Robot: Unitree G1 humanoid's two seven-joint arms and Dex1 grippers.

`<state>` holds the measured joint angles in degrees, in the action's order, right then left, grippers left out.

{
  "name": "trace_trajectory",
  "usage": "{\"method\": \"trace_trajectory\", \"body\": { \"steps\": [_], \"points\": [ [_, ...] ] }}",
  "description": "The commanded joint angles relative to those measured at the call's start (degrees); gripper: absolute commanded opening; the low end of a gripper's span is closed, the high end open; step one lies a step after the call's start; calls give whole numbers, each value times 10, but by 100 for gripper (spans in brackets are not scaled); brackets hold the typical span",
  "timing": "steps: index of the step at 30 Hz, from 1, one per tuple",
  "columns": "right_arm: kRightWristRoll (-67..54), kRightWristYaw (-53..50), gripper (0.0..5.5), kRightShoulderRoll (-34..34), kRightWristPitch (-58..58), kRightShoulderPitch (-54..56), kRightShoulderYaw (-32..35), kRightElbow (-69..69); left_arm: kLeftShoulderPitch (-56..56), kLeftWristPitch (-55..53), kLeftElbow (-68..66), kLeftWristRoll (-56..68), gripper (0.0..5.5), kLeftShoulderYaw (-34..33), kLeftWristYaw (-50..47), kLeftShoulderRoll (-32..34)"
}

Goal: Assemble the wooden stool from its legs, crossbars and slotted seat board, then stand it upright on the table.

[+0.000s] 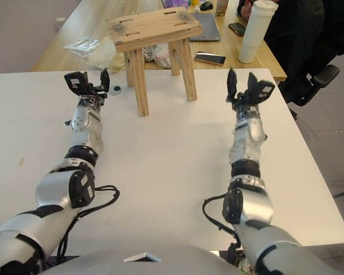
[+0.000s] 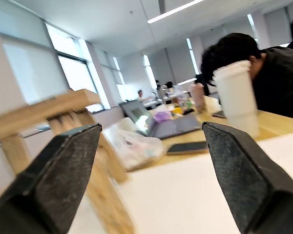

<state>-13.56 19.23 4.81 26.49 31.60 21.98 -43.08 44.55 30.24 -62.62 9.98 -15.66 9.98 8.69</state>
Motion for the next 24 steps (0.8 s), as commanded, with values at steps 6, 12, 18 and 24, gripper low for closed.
{"method": "trace_trajectory", "body": {
  "steps": [6, 12, 18, 24],
  "points": [
    [167, -182, 377, -48, 110, -137, -95, 73, -100, 40, 82, -58, 358, 53, -54, -50],
    [171, -212, 377, -42, 111, -120, -119, 59, -114, 32, 93, -77, 358, 69, -85, -63],
    [172, -234, 377, -39, 117, -113, -132, 48, -111, 26, 94, -81, 358, 77, -92, -63],
    [172, -245, 377, -35, 121, -110, -139, 44, -107, 22, 93, -80, 358, 76, -94, -59]
  ]
}}
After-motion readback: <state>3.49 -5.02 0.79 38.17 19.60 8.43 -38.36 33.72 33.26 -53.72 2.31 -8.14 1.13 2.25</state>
